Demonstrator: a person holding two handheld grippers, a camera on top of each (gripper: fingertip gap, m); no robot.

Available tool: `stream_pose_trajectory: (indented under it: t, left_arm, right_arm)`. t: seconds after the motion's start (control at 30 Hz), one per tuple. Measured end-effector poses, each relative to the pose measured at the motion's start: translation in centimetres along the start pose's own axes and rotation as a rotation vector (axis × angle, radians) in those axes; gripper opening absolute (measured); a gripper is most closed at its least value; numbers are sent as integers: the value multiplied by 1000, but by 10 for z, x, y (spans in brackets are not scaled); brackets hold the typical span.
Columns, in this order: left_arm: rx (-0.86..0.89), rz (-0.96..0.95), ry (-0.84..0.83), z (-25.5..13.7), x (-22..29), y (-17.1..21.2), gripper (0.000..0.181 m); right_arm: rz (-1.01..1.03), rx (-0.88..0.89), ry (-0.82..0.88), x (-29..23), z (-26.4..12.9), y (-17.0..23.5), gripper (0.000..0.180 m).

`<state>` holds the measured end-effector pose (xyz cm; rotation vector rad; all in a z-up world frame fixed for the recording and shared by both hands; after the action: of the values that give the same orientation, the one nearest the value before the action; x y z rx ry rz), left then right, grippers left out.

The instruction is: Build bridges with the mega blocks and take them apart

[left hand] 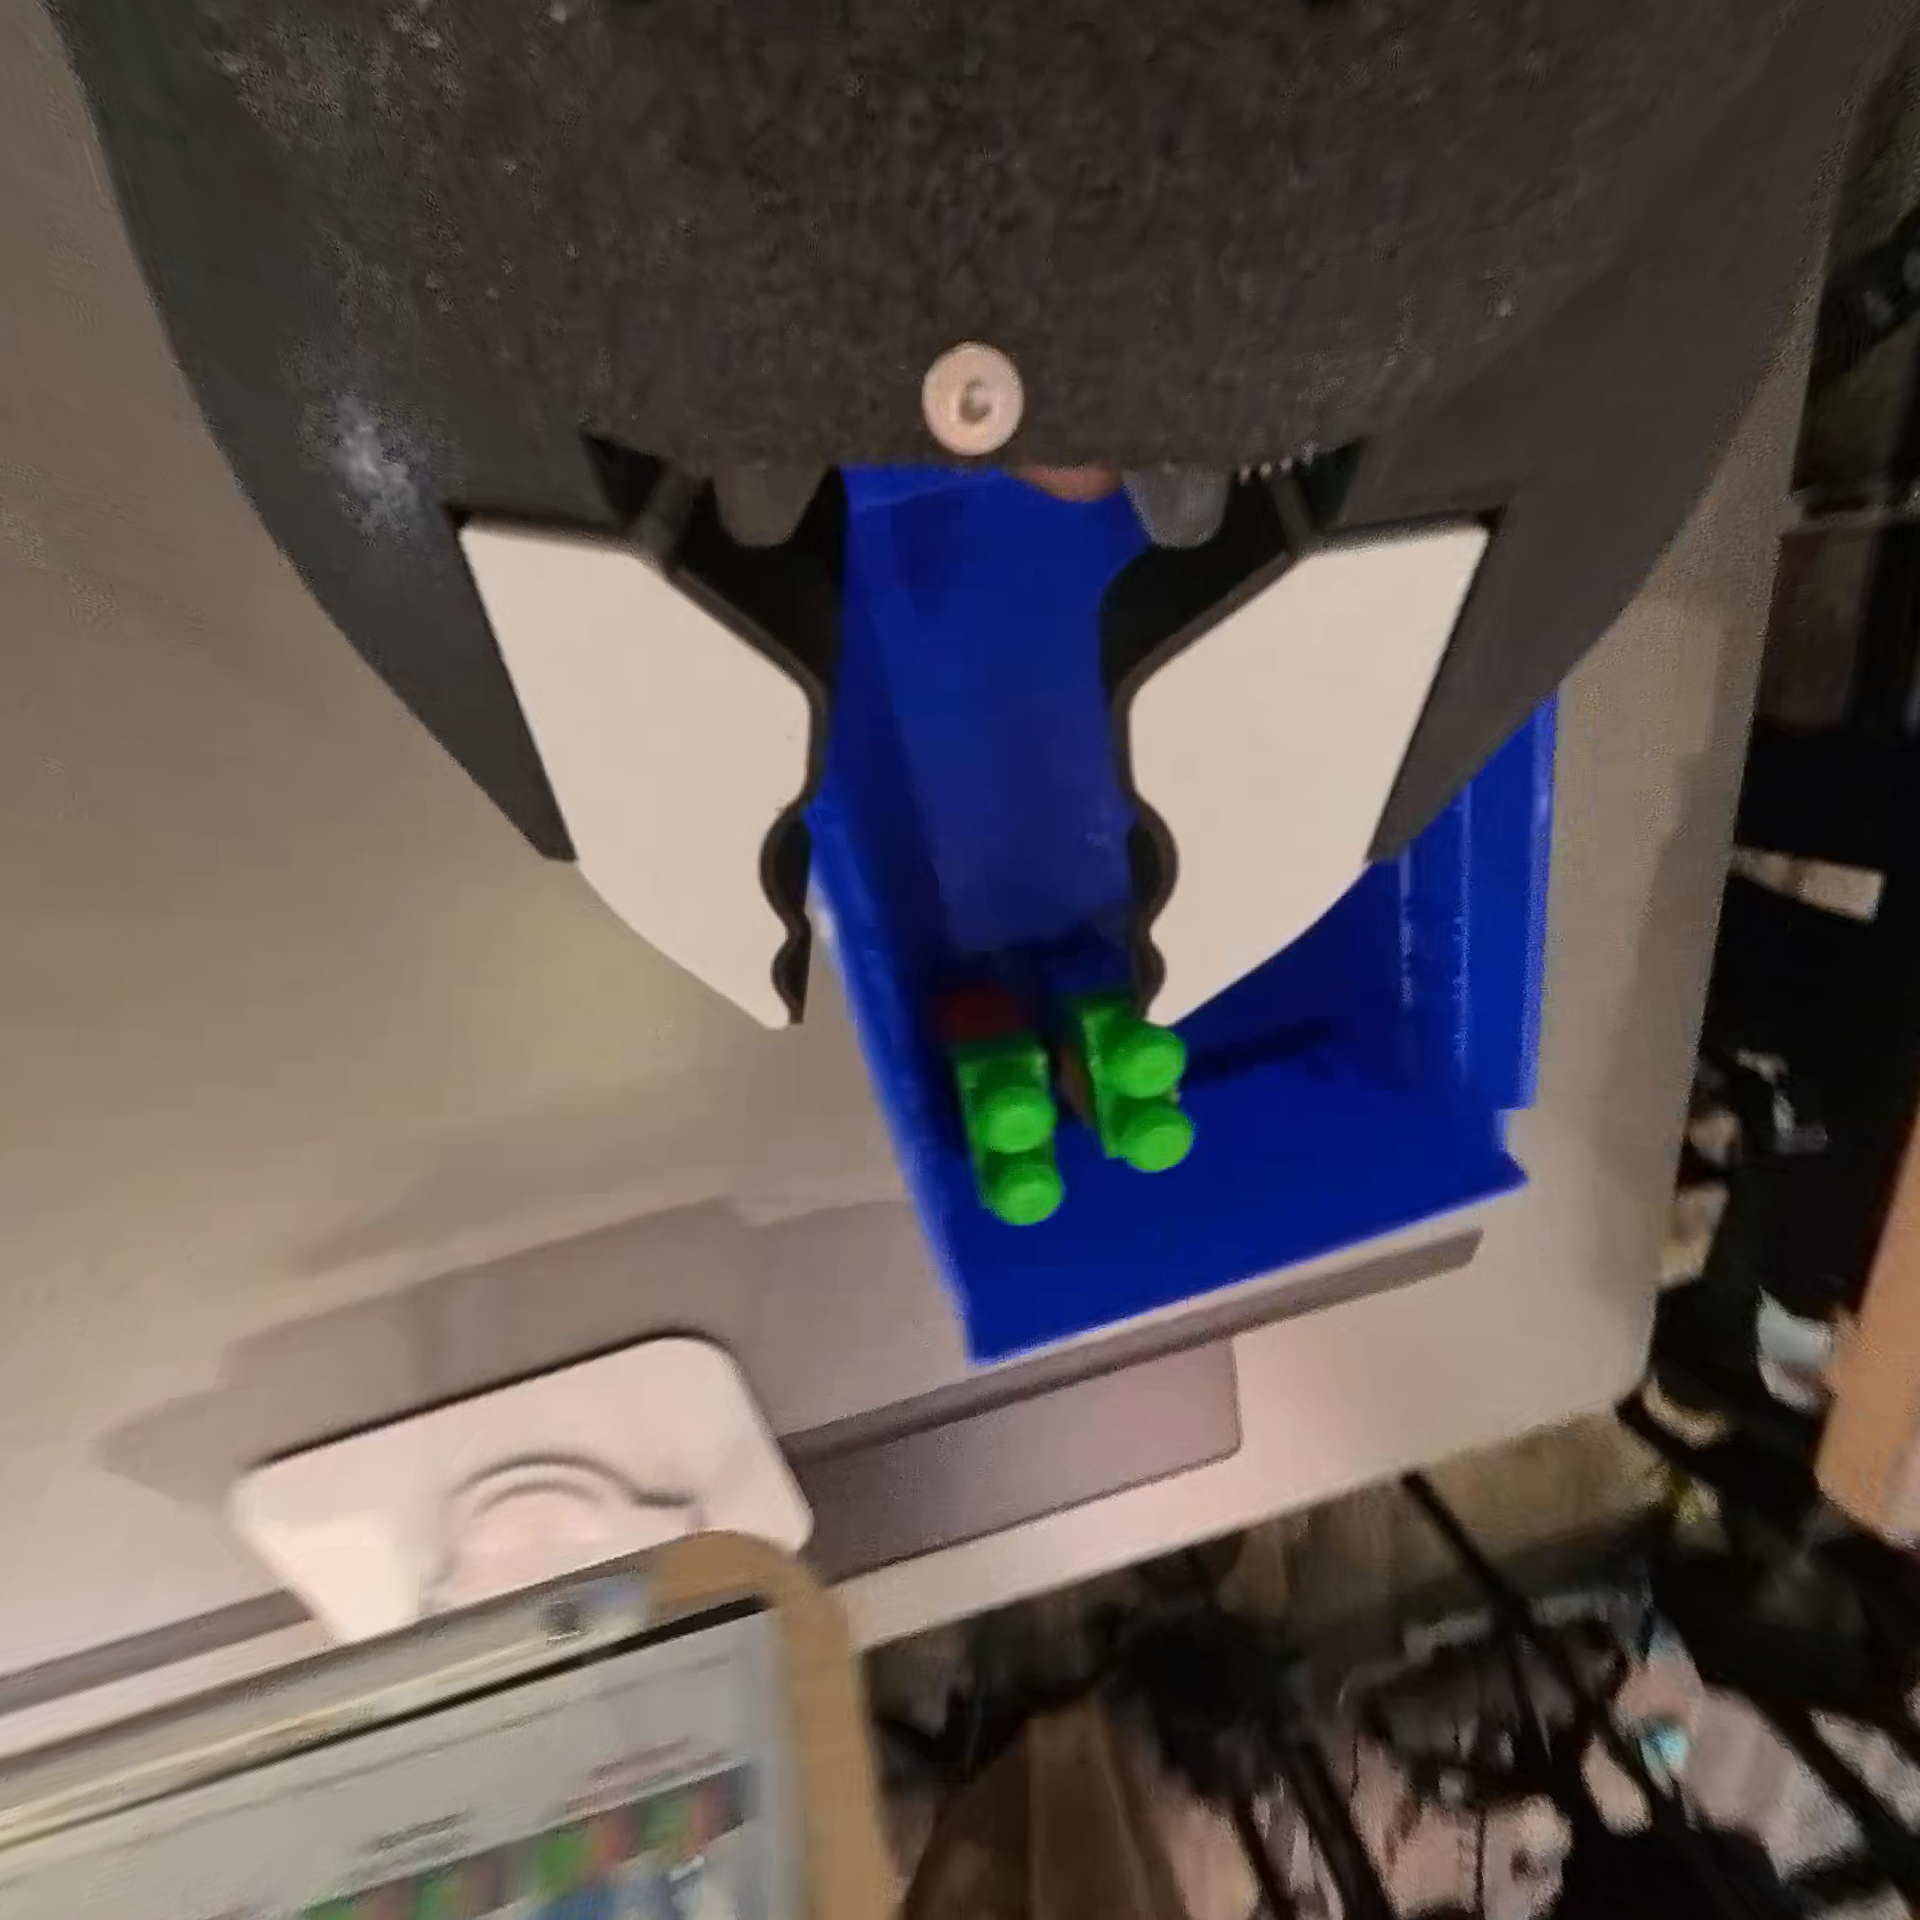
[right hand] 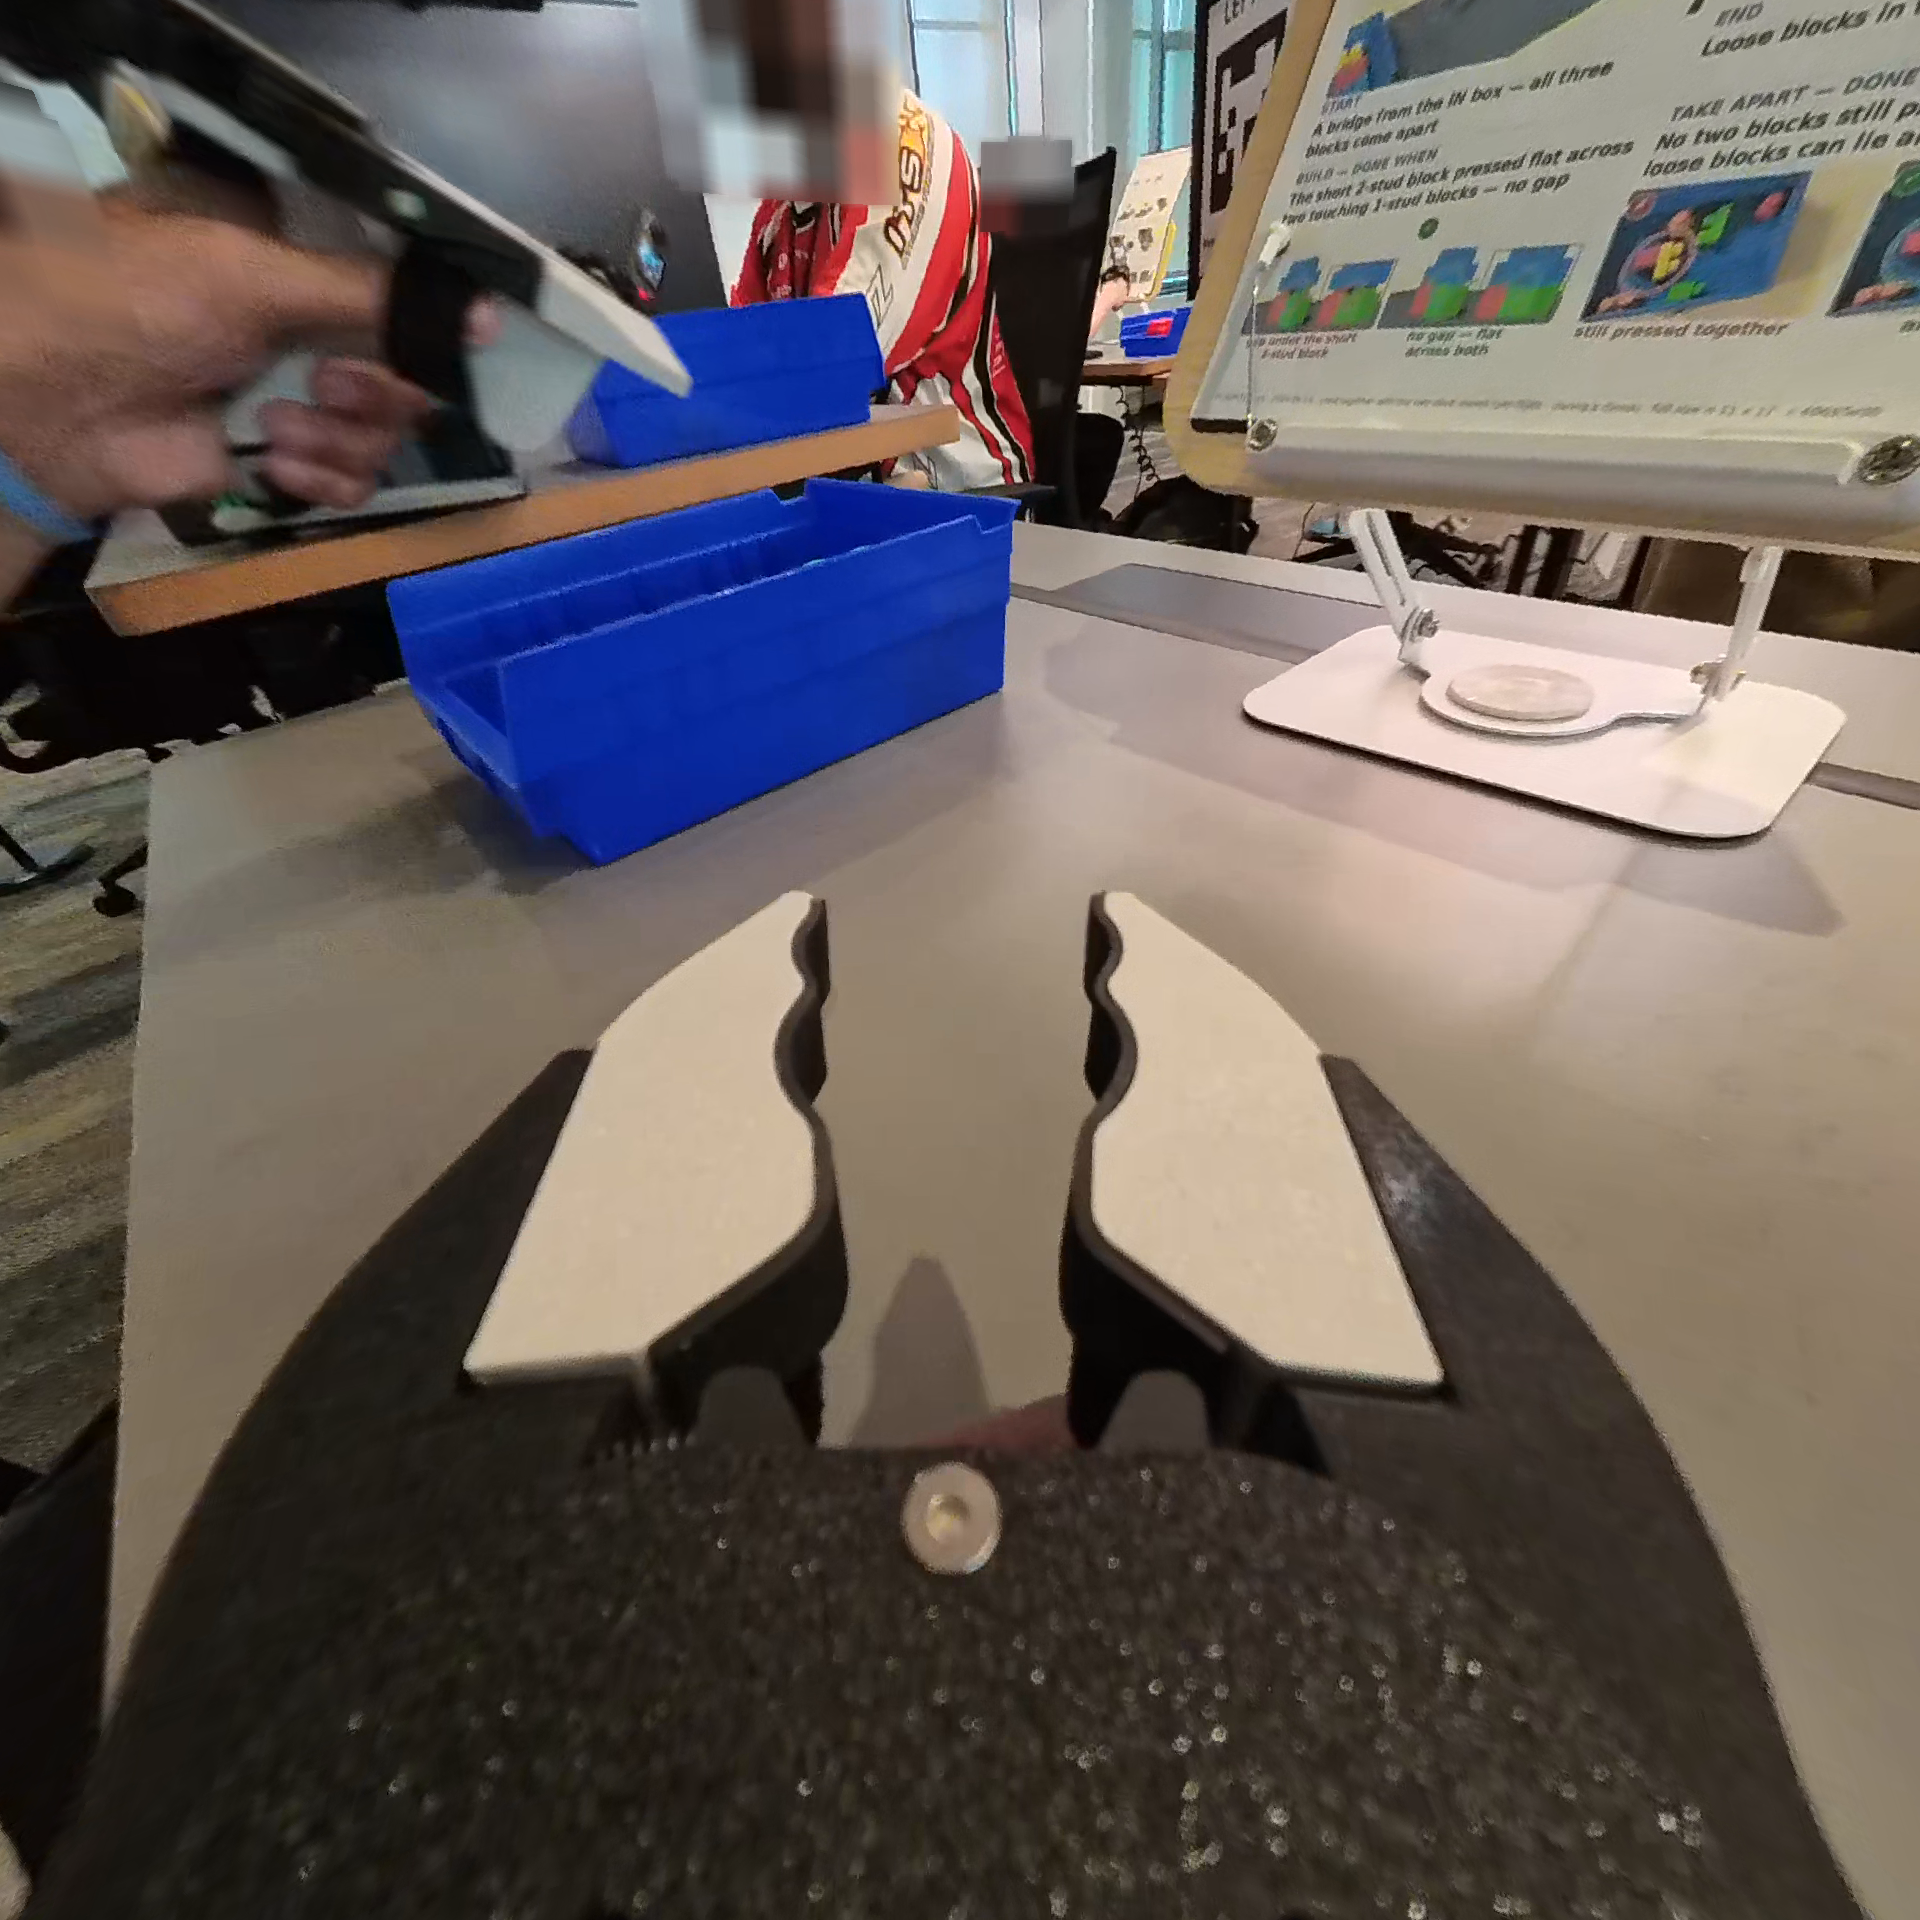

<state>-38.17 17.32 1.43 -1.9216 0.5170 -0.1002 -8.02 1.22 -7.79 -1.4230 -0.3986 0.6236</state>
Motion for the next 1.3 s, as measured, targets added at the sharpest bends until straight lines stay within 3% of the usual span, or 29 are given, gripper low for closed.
stream_pose_trajectory:
  t: [0.13,0.33,0.57,0.6,0.63,0.77,0.9,1.1,1.3]
  left_arm:
    - [-205,-97,-65,60,-47,13,60]
    - [-411,-241,-61,118,-68,41,65]
    - [-558,-276,-25,147,-68,68,65]
    - [-571,-276,-2,149,-66,71,58]
    - [-575,-273,19,150,-64,72,35]
    - [-571,-209,-13,146,-68,69,34]
    - [-435,-208,60,123,-64,38,34]
    - [-21,-153,304,46,-10,-26,34]
    - [371,-186,784,-25,98,-32,33]
  right_arm:
    - [4,5,-8,0,0,-1,47]
    - [20,1,3,5,-4,-1,47]
    - [42,-5,13,10,-6,0,47]
    - [40,-8,14,10,-7,0,47]
    - [39,-11,16,11,-7,1,47]
    - [39,-19,11,10,-6,2,46]
    - [43,-20,9,10,-6,2,45]
    - [59,-18,4,10,-6,3,43]
    - [109,28,-16,13,-8,-3,42]
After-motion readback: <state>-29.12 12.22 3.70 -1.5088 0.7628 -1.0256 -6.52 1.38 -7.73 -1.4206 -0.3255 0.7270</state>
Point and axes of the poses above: each gripper's, where its closed fingertips meet, z out along the fingers, y out of its underside, x = y × z across the jaws, the point moved 5 cm from there along -z, back along the fingers, and after that the axes turned 13 degrees about x, right-handed, at the moved point
